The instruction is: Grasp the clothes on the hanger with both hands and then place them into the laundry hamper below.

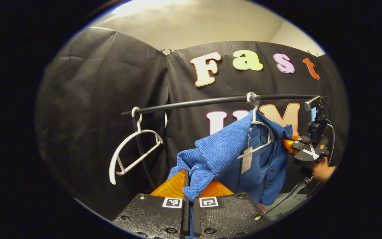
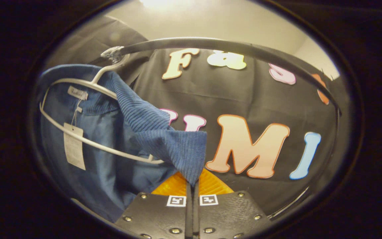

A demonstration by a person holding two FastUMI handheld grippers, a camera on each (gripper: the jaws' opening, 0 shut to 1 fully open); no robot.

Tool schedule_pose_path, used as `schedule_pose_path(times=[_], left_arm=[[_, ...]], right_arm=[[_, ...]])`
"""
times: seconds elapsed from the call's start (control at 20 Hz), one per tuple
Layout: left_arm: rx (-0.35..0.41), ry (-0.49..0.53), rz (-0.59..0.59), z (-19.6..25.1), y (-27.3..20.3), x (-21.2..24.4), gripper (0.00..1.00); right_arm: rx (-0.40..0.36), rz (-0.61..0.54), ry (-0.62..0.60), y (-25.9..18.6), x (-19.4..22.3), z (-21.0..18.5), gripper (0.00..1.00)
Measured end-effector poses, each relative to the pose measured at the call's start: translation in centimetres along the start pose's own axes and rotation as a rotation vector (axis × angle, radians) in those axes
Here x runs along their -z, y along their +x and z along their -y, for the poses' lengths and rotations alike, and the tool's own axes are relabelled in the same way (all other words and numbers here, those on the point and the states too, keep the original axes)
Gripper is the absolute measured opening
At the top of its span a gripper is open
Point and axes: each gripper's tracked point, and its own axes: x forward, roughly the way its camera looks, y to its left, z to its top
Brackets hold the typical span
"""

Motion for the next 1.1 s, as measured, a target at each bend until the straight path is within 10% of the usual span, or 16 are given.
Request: schedule_pose_path(times=[1.1], left_arm=[[-0.025,-0.037,0.001,-3.9,8.3,0.0,0.05]], right_arm=[[0.144,-0.009,0.278,7.7,0.3,3.2,0.01]])
